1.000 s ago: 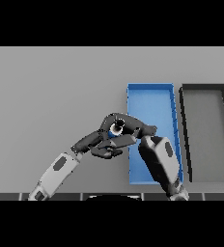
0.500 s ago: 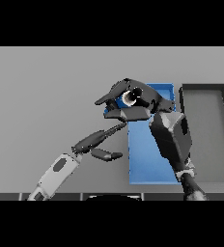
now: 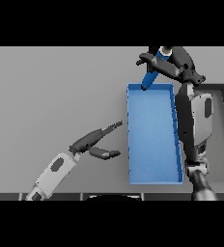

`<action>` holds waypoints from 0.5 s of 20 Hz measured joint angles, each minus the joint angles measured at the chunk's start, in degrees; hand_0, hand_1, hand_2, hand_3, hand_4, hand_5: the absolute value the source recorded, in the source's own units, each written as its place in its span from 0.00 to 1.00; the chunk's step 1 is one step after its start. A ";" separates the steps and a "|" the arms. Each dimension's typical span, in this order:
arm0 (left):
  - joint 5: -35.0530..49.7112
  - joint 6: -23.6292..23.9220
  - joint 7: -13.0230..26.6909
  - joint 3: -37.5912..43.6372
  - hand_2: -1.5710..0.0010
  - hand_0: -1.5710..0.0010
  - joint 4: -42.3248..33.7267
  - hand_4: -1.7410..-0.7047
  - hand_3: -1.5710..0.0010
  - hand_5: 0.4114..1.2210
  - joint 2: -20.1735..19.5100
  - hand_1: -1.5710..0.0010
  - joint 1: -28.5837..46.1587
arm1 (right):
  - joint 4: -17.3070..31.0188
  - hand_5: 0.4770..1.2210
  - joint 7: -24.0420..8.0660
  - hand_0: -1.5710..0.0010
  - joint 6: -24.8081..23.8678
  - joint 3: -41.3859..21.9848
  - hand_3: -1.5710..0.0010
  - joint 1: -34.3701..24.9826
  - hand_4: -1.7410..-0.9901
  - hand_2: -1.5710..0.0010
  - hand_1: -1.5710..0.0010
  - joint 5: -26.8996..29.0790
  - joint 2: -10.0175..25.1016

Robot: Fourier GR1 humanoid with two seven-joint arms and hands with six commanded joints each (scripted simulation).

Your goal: Pick up the blue pipe and place it into the blue bin.

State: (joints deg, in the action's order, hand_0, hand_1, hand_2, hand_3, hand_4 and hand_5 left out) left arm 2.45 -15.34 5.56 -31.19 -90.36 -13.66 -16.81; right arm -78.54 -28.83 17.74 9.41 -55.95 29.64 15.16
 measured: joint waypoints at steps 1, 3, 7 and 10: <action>0.18 0.05 -0.42 0.36 1.00 1.00 0.15 0.88 1.00 0.06 -0.07 1.00 -0.09 | 1.72 1.00 -0.10 0.00 -0.15 1.38 0.00 1.19 0.32 0.00 0.00 -0.57 0.45; 0.33 -0.09 -0.23 0.75 1.00 1.00 0.92 0.89 1.00 0.06 0.01 1.00 -0.82 | 2.65 1.00 -0.83 0.00 -0.41 2.48 0.00 4.60 0.32 0.00 0.00 -2.22 0.38; -0.25 -0.19 -1.01 0.15 1.00 1.00 0.50 0.88 1.00 0.07 -0.17 1.00 -0.02 | 3.87 1.00 -3.63 0.00 -1.49 3.10 0.00 11.54 0.32 0.00 0.00 -6.14 -0.80; 0.22 -0.69 -1.76 0.24 1.00 1.00 -0.67 0.88 1.00 0.07 -1.28 1.00 1.08 | 2.98 1.00 -6.09 0.00 -3.97 3.06 0.00 17.62 0.32 0.00 0.00 -8.55 -1.32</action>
State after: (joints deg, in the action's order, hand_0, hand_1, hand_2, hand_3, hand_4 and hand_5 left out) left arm 2.66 -16.03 3.79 -30.95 -91.03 -14.94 -15.73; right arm -75.56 -34.92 13.77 12.47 -38.33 21.09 13.84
